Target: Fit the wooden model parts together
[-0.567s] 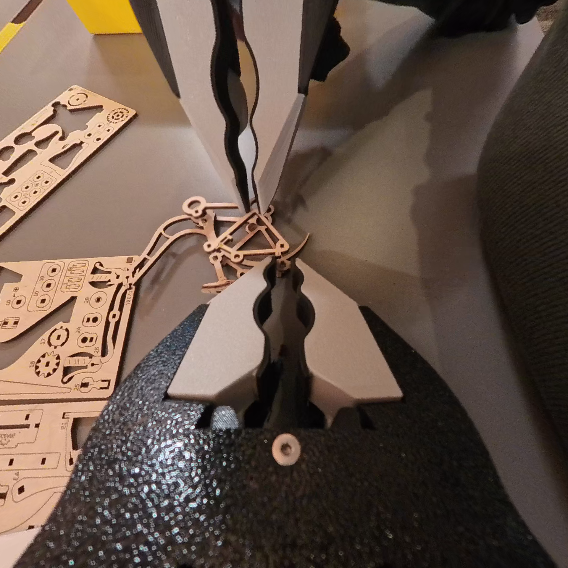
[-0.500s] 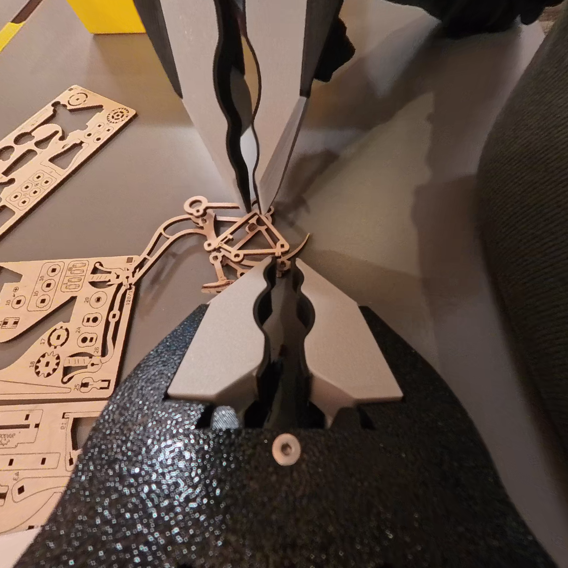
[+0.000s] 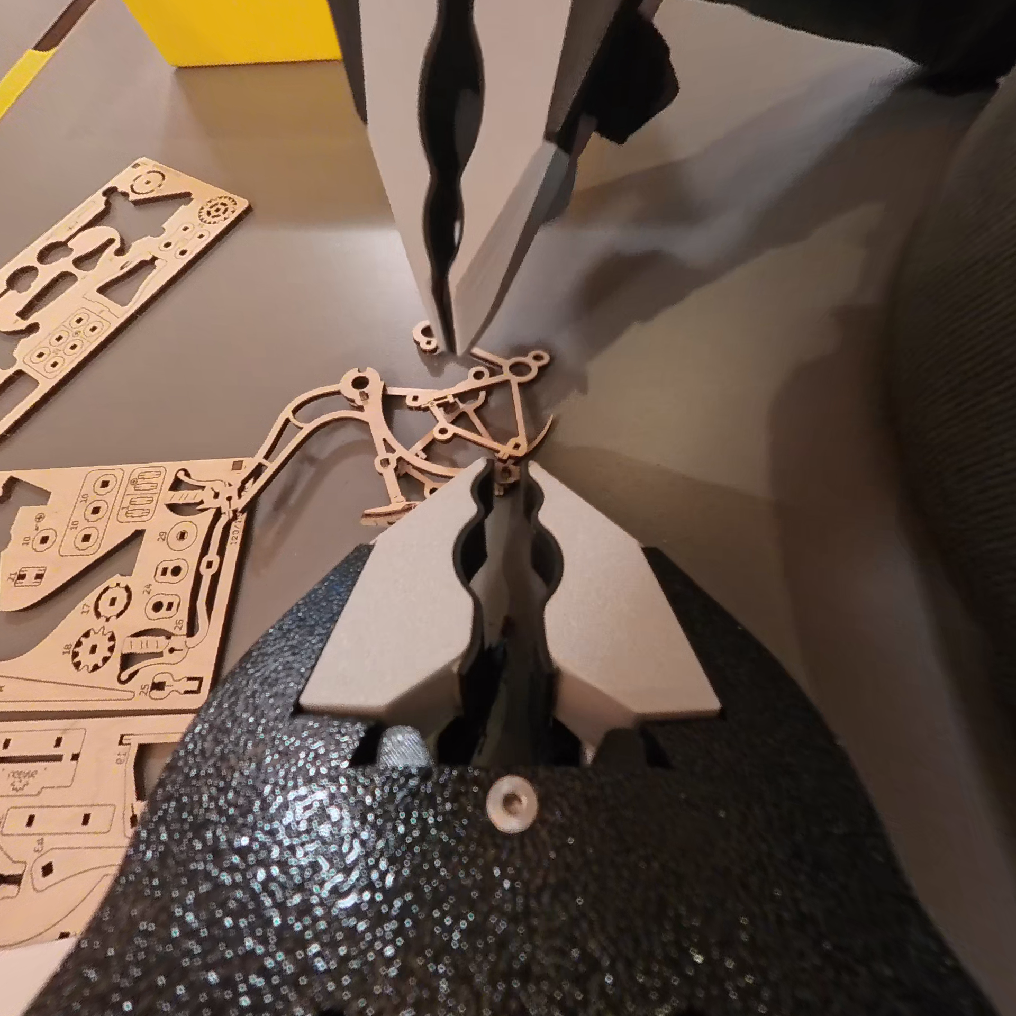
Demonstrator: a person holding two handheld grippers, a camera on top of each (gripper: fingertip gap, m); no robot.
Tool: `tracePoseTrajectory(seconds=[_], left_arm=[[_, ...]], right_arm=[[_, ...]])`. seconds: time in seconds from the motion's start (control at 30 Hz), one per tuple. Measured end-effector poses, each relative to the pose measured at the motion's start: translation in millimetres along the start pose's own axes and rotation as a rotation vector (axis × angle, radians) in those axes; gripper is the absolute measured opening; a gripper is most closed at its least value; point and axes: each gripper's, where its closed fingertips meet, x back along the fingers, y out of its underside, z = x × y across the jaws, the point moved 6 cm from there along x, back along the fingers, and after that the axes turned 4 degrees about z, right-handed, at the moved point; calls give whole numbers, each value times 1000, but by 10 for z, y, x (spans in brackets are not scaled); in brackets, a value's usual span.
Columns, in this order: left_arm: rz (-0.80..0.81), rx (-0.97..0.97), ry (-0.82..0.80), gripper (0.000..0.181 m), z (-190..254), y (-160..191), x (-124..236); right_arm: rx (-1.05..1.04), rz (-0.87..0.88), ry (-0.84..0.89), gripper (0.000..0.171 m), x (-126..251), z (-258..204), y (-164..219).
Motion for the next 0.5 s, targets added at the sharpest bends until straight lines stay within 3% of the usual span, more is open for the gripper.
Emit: tracePoseTrajectory(seconds=[0.13,0.33,0.5], left_arm=[[0,-3,-2,6,2,0,-1],[0,1,0,6,1,0,-1],[0,3,2,6,2,2,-1]], right_arm=[[20,64,-16,10,38,-9,-2],[53,2,59,16,-24,-4,99],[268,115,137,48,65,-2,246]])
